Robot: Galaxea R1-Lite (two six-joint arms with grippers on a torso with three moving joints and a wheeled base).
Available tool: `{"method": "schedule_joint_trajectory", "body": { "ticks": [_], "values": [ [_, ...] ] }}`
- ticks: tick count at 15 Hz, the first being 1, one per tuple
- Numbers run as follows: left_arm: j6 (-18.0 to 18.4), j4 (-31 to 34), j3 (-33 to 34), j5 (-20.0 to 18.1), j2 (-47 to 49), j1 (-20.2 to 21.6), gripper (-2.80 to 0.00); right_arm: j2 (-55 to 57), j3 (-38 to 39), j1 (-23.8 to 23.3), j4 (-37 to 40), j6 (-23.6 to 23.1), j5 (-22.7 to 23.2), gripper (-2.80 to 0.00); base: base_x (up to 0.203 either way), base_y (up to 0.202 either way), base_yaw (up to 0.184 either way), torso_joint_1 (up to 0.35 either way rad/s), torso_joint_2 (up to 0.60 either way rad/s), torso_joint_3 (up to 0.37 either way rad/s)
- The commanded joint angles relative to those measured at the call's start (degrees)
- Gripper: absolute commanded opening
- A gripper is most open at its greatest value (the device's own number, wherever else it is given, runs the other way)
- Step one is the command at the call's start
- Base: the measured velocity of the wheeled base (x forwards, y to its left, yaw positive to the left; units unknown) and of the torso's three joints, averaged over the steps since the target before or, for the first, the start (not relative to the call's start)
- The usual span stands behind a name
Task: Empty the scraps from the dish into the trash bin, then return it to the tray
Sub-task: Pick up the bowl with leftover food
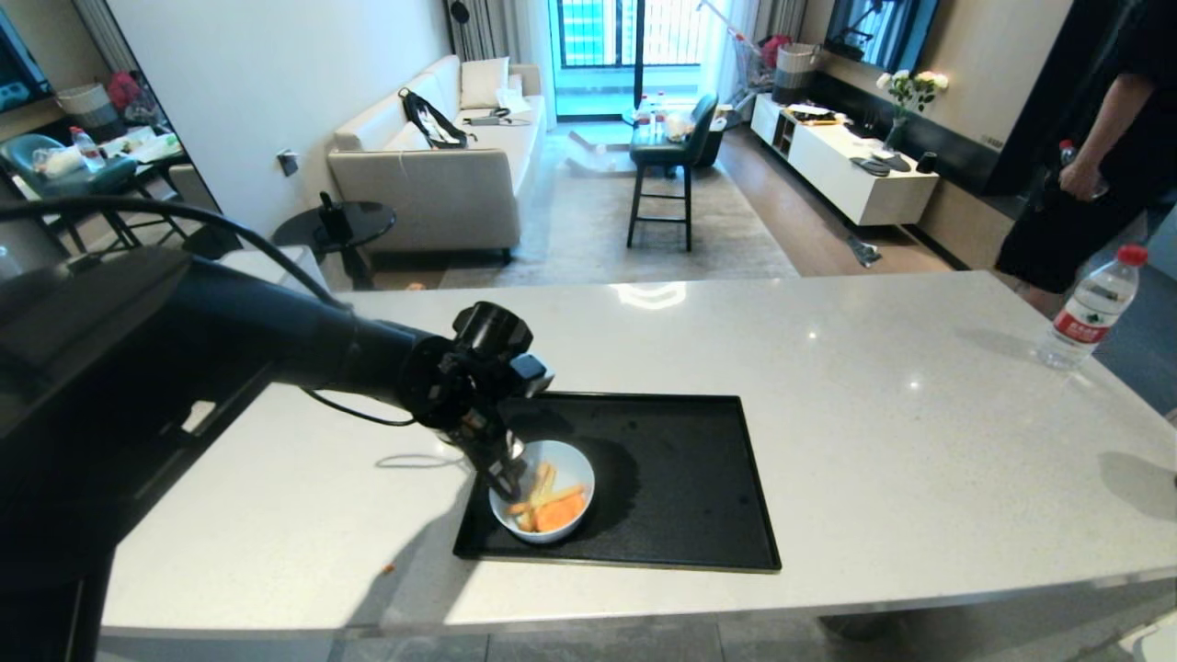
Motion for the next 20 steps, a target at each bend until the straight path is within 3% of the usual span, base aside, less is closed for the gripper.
{"method": "schedule_joint_trajectory", "body": {
  "ticks": [1,12,15,20],
  "values": [
    [0.4,0.1,0.0,0.1,0.2,0.8,0.00,0.0,0.0,0.0,-0.1,0.0,0.0,-2.80,0.000,0.000,0.000,0.000,0.00,0.000],
    [0.1,0.1,4.1,-0.6,-1.8,0.3,0.00,0.0,0.0,0.0,-0.1,0.0,0.0,-2.80,0.000,0.000,0.000,0.000,0.00,0.000],
    [0.0,0.1,4.2,-3.6,-1.5,0.3,0.00,0.0,0.0,0.0,0.0,0.0,0.0,-2.80,0.000,0.000,0.000,0.000,0.00,0.000],
    [0.0,0.2,4.3,-3.8,-1.2,-0.7,0.00,0.0,0.0,0.0,0.0,0.0,0.0,-2.80,0.000,0.000,0.000,0.000,0.00,0.000]
  ]
}}
